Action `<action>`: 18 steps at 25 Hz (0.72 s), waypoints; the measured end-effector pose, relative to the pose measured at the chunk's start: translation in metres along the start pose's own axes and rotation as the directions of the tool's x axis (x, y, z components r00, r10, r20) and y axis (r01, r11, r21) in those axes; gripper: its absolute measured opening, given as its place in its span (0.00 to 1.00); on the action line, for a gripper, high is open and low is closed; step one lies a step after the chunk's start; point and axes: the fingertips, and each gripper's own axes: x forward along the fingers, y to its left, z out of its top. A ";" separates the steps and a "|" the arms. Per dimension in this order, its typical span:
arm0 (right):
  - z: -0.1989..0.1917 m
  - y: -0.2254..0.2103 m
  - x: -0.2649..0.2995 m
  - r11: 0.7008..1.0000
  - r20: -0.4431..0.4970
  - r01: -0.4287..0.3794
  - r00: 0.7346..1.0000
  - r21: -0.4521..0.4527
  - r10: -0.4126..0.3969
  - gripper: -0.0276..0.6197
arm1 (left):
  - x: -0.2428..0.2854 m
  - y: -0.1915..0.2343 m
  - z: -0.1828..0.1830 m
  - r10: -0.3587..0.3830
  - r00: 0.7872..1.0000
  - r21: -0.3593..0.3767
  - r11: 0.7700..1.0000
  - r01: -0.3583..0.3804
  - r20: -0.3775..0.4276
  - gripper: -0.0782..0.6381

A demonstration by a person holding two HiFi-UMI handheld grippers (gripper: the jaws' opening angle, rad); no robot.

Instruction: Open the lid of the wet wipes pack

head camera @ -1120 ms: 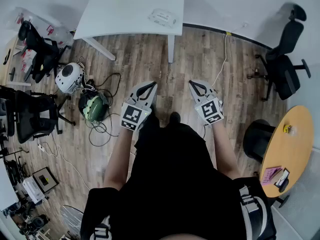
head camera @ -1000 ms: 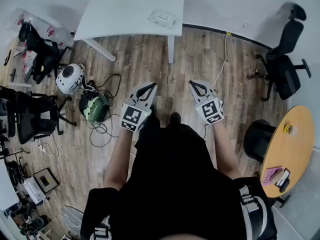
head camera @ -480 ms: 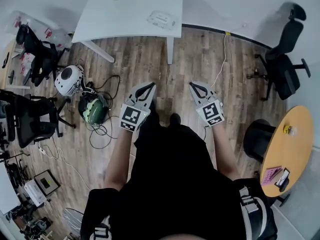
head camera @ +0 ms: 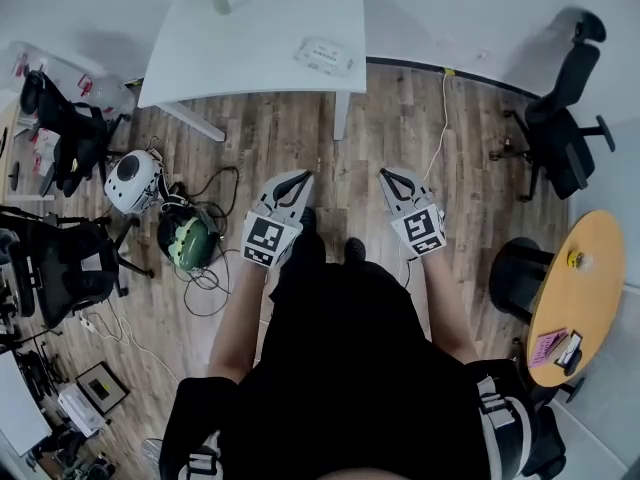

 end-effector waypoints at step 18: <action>0.028 -0.014 0.073 0.984 -0.069 0.168 0.984 0.057 -0.164 0.07 | 0.030 0.098 0.004 -0.161 0.987 0.040 0.986 0.161 0.010 0.14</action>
